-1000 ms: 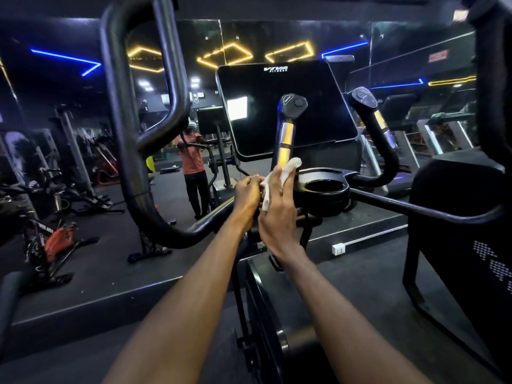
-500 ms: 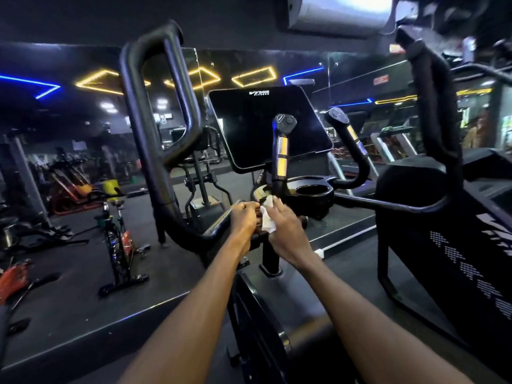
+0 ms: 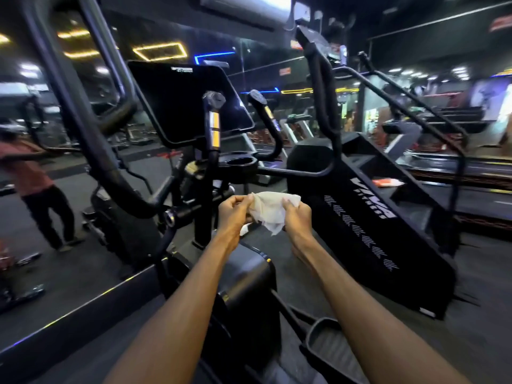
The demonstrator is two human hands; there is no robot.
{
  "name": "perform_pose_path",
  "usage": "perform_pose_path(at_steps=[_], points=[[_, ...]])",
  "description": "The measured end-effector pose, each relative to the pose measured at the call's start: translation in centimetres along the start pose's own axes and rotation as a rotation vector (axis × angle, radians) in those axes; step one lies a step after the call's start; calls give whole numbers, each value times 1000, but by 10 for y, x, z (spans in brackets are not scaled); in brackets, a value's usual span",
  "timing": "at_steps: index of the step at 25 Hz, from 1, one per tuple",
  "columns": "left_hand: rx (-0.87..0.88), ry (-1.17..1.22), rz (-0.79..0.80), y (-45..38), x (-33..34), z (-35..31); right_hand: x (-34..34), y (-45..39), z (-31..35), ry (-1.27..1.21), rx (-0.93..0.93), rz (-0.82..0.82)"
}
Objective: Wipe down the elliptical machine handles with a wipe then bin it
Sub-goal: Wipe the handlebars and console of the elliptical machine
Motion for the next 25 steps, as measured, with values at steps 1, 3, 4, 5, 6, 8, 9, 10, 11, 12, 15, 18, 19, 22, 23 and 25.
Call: perform_pose_path(at_steps=[1, 3, 4, 5, 6, 8, 9, 10, 11, 12, 15, 18, 19, 22, 23, 25], points=[[-23, 30, 22, 5, 17, 6, -24, 5, -4, -32, 23, -36], [-72, 50, 83, 20, 57, 18, -76, 20, -6, -111, 73, -102], [-86, 53, 118, 28, 79, 25, -103, 28, -4, -143, 85, -139], [-88, 51, 152, 39, 103, 30, -128, 36, -3, -166, 99, -176], [-83, 44, 180, 49, 126, 35, -152, 43, -2, -195, 110, -211], [-87, 37, 280, 82, 183, 45, -209, 61, 5, -235, 125, -294], [-106, 45, 350, 103, 211, 48, -239, 71, 8, -236, 127, -324], [-128, 60, 423, 124, 234, 49, -263, 79, 11, -225, 125, -343], [-148, 65, 513, 151, 262, 50, -296, 91, 17, -196, 116, -375], [-149, 45, 593, 178, 289, 50, -328, 103, 24, -158, 99, -413], [-29, -76, 652, 241, 351, 51, -410, 139, 43, -55, 82, -489], [24, -92, 665, 305, 413, 50, -492, 179, 57, -1, 74, -579], [25, -93, 672, 325, 433, 50, -518, 193, 61, 17, 77, -607], [22, -94, 703, 376, 487, 58, -583, 233, 70, 45, 71, -682], [21, -91, 716, 393, 506, 61, -605, 247, 74, 57, 61, -710], [18, -87, 736, 422, 539, 68, -641, 269, 82, 90, 67, -760]])
Point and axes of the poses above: each hand's wrist, its own y-axis away from the middle knuckle, its own x-axis out of the palm, z = x × y, the point moved 4 cm from there along -y, towards the middle knuckle, and after that the axes turned 2 degrees about z, right-handed, at the moved point
